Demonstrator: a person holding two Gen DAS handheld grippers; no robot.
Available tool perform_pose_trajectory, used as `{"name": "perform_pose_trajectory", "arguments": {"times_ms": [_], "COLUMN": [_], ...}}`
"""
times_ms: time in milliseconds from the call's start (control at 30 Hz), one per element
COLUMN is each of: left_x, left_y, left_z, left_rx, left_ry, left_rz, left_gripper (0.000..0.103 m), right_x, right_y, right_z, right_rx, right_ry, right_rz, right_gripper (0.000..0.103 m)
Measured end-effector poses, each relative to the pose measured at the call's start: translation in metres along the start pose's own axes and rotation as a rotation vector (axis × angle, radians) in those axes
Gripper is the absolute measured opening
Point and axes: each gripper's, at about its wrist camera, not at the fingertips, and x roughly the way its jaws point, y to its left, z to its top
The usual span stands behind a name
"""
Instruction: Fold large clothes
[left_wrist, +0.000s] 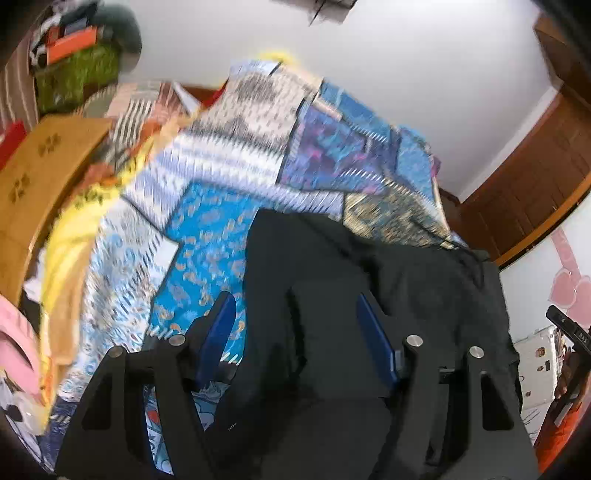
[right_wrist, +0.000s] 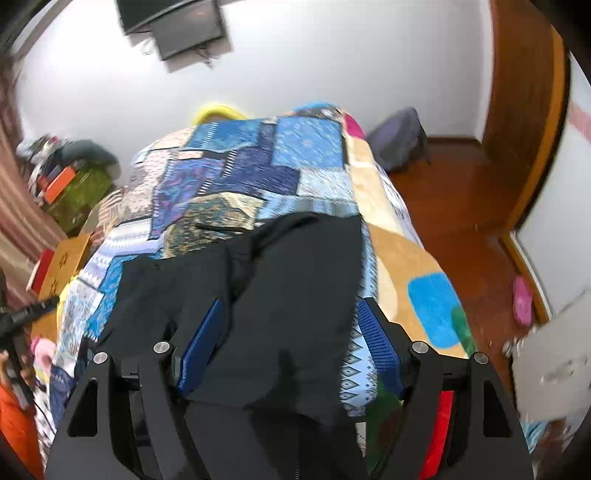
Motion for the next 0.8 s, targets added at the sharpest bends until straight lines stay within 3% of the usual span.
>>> {"name": "perform_pose_trajectory", "arguments": {"times_ms": [167, 500, 633, 800], "left_x": [0.044, 0.128, 0.146, 0.169], "left_y": [0.019, 0.055, 0.063, 0.074], "left_z": [-0.008, -0.02, -0.02, -0.015], "left_rx": [-0.057, -0.223, -0.294, -0.392], "left_ry": [0.087, 0.272, 0.287, 0.308], "left_rz": [-0.027, -0.157, -0.263, -0.417], "left_gripper": [0.067, 0.065, 0.065, 0.065], "right_x": [0.026, 0.087, 0.108, 0.099], "right_y": [-0.032, -0.064, -0.069, -0.059], "right_z": [-0.002, -0.012, -0.016, -0.01], "right_rx": [0.126, 0.315, 0.363, 0.29], "right_ry": [0.096, 0.293, 0.352, 0.307], "right_rz": [0.04, 0.207, 0.248, 0.261], "right_gripper": [0.072, 0.072, 0.073, 0.067]}}
